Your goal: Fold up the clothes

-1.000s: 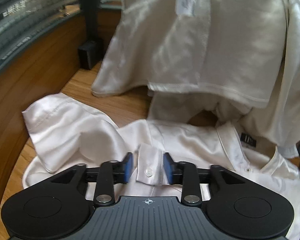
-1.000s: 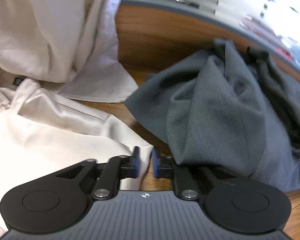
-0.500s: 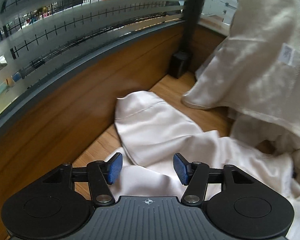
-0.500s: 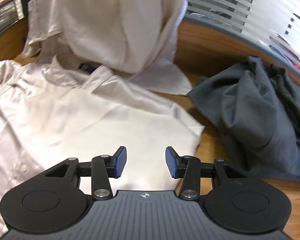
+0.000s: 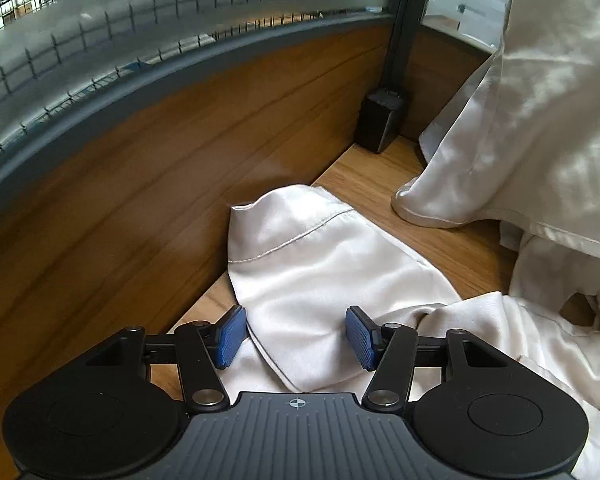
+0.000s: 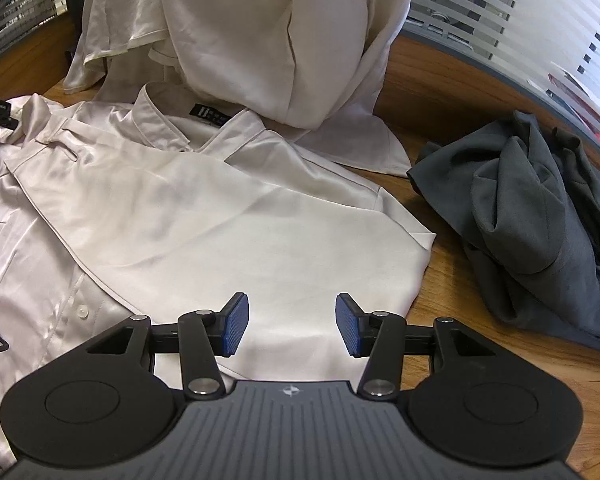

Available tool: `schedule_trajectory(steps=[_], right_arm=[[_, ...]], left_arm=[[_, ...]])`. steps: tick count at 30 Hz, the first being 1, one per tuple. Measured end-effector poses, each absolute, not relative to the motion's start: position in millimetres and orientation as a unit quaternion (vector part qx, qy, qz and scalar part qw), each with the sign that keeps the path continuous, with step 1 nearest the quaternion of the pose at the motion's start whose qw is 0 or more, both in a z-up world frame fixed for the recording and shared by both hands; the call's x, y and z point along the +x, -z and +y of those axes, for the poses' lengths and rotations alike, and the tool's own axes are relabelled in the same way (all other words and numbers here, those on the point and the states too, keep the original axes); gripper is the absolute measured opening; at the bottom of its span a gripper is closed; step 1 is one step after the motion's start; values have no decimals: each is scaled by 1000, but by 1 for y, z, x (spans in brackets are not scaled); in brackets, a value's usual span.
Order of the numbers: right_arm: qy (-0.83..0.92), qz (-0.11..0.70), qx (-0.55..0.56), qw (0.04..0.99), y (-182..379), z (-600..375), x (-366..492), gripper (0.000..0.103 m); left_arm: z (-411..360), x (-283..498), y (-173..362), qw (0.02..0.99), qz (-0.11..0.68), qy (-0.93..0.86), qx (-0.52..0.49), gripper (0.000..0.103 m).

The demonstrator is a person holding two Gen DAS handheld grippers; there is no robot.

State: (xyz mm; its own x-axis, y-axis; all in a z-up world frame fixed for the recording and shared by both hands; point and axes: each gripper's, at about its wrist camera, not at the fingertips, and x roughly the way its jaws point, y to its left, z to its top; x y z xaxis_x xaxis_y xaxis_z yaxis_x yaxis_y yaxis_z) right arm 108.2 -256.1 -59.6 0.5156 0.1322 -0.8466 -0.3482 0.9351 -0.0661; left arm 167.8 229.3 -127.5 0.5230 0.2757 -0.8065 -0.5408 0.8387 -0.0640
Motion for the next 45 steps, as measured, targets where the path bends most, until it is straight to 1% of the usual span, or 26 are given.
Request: schedule_trajectory(steps=[1,2,3,4,5,6,8,12,18,23,27,29,32,37,38,40,41,43,44,45], right_arm=[[-139,472,-116,863,59,-256,108,54],[-139,472,-118,862,58,-255,107,54],[-139,471,-118,863,57,-256,107,54],[-138,470,-119,863,55,-256,106,54],[-138,469,-120,864,54,-256,106,54],[-136,468,-121,865,53,-257,105,54],[-134,468,-121,865,51,-259,104,55],[-128,466,-117,868,50,-264,100,55],[-123,462,-101,873,52,-271,93,55],[-125,461,-84,875,55,-277,88,55],[-128,459,-78,876,56,-282,84,55],[-128,456,-76,877,55,-285,82,55],[-124,453,-72,880,54,-291,80,55],[-115,450,-70,883,54,-301,79,55],[-114,450,-70,883,53,-303,79,56],[-110,450,-67,884,53,-306,79,56],[-108,451,-65,883,53,-306,79,57],[-108,452,-63,883,53,-306,80,58],[-109,453,-63,883,53,-305,80,58],[-111,454,-62,882,53,-303,82,59]], left_arm=[[229,169,130,858,428,-239,-154,57],[228,170,133,859,427,-238,-150,54],[227,170,133,863,423,-237,-144,45],[226,170,134,866,419,-234,-141,39],[225,170,133,869,414,-230,-141,25],[224,169,132,872,410,-226,-141,16],[222,166,123,878,396,-229,-140,4],[218,156,95,890,360,-241,-142,4],[199,133,22,922,275,-243,-125,3],[162,118,-42,956,217,-181,-82,3],[120,112,-70,971,200,-122,-54,4],[96,109,-75,973,206,-88,-49,4],[55,104,-67,973,224,-36,-33,4],[0,106,-20,957,287,44,0,6],[-8,105,-9,952,301,58,5,8],[-22,104,15,940,329,86,18,15],[-27,104,25,934,342,98,27,21],[-33,96,37,925,360,118,39,28],[-32,89,40,922,364,126,39,38],[-30,84,42,920,367,132,39,45]])
